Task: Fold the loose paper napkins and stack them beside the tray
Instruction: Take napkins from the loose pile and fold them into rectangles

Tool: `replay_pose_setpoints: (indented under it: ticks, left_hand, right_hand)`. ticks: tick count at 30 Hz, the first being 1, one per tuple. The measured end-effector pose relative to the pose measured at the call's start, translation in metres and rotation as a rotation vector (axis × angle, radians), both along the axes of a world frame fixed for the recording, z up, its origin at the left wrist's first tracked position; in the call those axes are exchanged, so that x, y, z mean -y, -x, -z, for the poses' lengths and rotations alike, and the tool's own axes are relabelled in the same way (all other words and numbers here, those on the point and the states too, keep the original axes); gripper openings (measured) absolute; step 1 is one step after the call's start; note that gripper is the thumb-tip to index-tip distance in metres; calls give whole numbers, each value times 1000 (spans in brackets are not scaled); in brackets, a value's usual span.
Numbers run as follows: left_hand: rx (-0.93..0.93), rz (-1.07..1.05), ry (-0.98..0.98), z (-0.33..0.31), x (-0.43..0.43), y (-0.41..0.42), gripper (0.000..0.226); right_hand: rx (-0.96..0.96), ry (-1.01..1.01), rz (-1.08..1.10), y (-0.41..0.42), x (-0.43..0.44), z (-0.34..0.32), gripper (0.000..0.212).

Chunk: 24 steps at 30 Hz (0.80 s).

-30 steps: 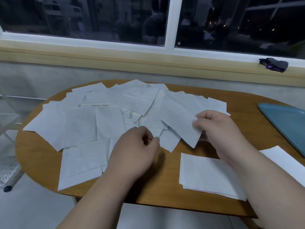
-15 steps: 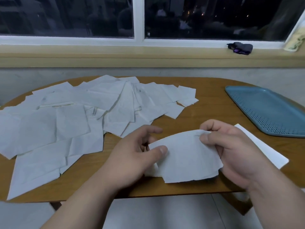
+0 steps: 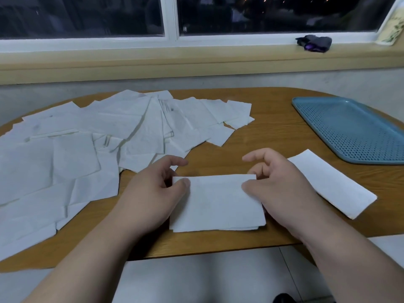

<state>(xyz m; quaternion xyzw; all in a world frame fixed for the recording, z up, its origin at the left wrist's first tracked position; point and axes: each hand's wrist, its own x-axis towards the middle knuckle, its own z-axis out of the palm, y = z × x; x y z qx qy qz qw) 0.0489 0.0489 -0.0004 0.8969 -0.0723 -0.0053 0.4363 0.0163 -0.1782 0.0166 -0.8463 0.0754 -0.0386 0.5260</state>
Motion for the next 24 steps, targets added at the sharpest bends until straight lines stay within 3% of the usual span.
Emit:
replay_pose_setpoints:
  ticks: [5,10,16,24]
  left_hand:
    - [65,-7,-155,4,5,0,27]
    - [147,-18,-271,10,1,-3,32]
    - [140,-63,-174,4,-13,-2,17]
    - [140,-188,-162,-1,-43,-9,15]
  right_hand:
    - [13,226,11,-4,-2,8,43]
    - [3,574,-55,1,-5,14,42]
    - [113,593,-59,4,-9,13,30]
    - [85,542,-247,-37,-69,-12,13]
